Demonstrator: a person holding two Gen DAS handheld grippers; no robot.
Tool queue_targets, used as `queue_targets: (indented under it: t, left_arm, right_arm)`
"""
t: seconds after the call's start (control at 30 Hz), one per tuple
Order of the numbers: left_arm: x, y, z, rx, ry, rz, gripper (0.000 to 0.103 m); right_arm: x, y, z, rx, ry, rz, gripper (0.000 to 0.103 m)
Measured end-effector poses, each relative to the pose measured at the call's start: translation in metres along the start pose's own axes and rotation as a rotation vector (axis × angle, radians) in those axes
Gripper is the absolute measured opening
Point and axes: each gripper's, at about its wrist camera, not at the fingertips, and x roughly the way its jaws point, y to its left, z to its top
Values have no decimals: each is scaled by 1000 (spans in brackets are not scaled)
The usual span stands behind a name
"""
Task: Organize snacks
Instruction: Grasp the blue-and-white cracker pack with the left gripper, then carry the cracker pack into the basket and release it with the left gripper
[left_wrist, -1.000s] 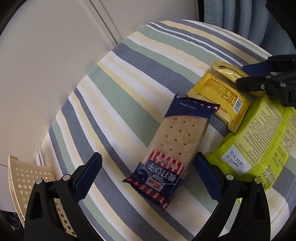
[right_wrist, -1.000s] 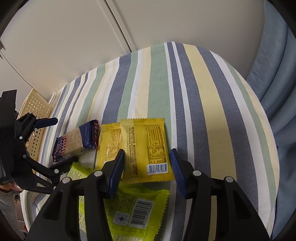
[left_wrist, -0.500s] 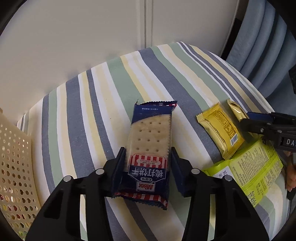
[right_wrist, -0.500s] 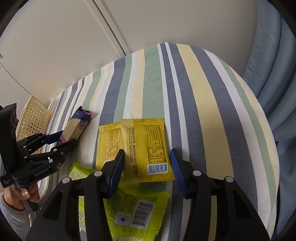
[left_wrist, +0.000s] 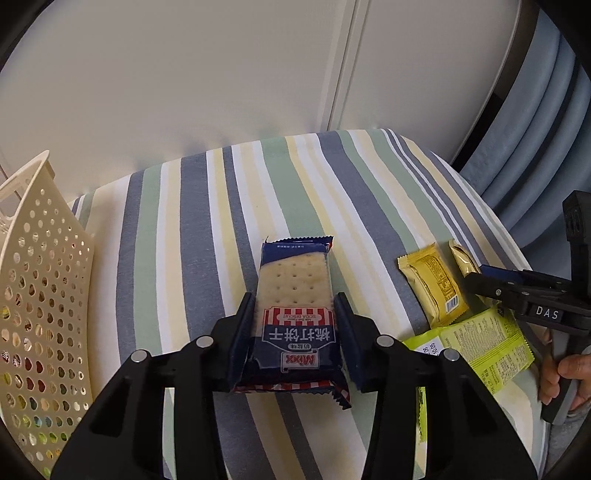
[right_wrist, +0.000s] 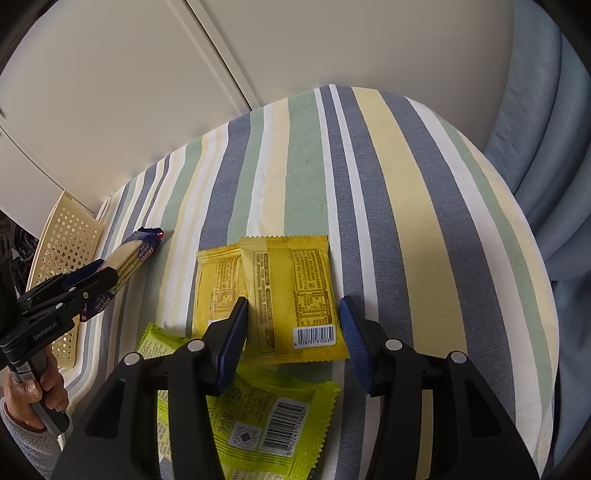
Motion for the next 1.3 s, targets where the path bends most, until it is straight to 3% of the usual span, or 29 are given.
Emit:
queue_targets:
  t: [0.2, 0.37, 0.63, 0.77, 1.0, 1.3]
  left_arm:
    - [12, -7, 0, 24, 31, 25, 45]
    - [22, -14, 3, 41, 30, 69, 52]
    - [42, -8, 5, 9, 62, 98, 52]
    - [35, 0, 2, -31, 53, 101, 45]
    - [-22, 13, -7, -108, -81, 78, 45]
    - [-109, 43, -22, -194, -260, 118, 45]
  right_arm:
    - [0, -1, 0, 2, 0, 3, 51]
    - [0, 0, 0, 2, 0, 3, 51]
    - [0, 0, 0, 2, 0, 5, 51]
    - [0, 0, -1, 2, 0, 7, 51]
    - [0, 0, -1, -1, 0, 8, 51]
    - [0, 0, 0, 1, -1, 2, 51]
